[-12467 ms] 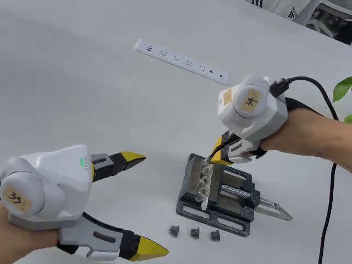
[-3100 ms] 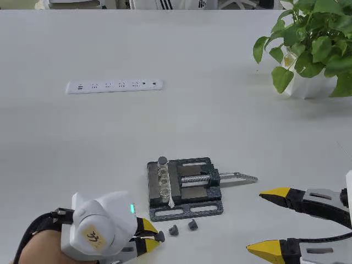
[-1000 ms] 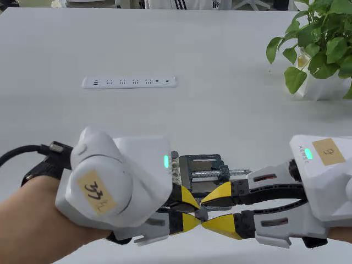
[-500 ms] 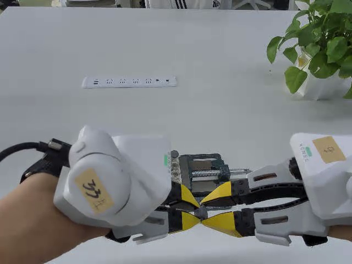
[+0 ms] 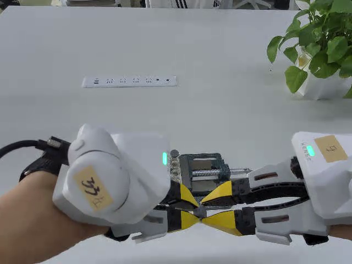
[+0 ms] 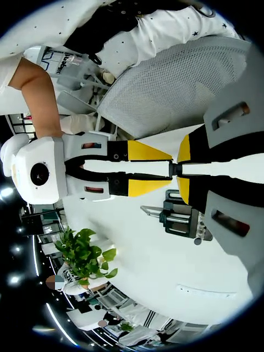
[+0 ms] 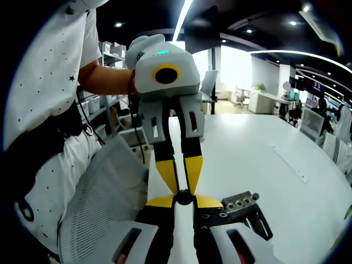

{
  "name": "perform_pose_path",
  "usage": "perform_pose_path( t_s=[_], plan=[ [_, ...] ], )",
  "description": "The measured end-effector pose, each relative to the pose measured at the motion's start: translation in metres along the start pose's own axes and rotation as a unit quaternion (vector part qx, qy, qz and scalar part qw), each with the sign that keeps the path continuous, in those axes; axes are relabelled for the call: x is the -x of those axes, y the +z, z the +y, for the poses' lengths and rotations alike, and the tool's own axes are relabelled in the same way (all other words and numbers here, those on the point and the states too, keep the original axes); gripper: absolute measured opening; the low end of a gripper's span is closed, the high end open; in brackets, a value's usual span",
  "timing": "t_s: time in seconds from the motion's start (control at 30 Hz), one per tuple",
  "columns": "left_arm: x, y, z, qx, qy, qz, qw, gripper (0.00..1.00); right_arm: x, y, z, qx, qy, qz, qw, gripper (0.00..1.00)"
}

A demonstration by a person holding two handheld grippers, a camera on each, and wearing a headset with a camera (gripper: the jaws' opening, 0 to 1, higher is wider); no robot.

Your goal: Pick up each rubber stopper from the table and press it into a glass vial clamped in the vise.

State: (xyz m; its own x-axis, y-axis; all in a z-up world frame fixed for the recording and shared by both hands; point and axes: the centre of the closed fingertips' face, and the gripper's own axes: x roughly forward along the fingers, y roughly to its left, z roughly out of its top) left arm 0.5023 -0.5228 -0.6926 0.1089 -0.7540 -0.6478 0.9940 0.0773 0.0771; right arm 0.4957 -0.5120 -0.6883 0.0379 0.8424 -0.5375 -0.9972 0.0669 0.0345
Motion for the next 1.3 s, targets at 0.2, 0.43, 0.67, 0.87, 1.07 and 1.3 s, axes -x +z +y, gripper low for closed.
perform_pose_path(
  t_s=[0.2,0.43,0.67,0.87,1.07,1.3],
  plan=[
    [0.0009,-0.0006,-0.0012,-0.005,-0.008,-0.003,1.0,0.03,-0.0001,0.0011,0.002,0.001,0.006,-0.002,1.0,0.07],
    [0.0029,-0.0017,-0.0022,-0.007,-0.014,-0.004,0.9999,0.03,-0.0011,0.0025,0.0035,0.002,0.01,-0.002,0.9999,0.07],
    [0.0022,-0.0034,-0.0026,-0.004,-0.015,-0.006,0.9999,0.03,-0.0013,0.002,0.0046,0.003,0.01,-0.004,0.9999,0.06],
    [0.0016,-0.0019,-0.0045,0.002,-0.016,-0.012,0.9998,0.03,-0.0013,0.001,0.0054,0.0,0.011,-0.003,0.9999,0.05],
    [0.0012,-0.0028,-0.0045,0.007,-0.012,-0.017,0.9998,0.04,-0.0017,0.0002,0.0051,-0.001,0.012,0.001,0.9999,0.05],
    [0.0017,-0.0036,-0.0027,0.012,-0.006,-0.029,0.9995,0.04,-0.0025,0.0005,0.0037,-0.003,0.012,0.006,0.9999,0.05]
  ],
)
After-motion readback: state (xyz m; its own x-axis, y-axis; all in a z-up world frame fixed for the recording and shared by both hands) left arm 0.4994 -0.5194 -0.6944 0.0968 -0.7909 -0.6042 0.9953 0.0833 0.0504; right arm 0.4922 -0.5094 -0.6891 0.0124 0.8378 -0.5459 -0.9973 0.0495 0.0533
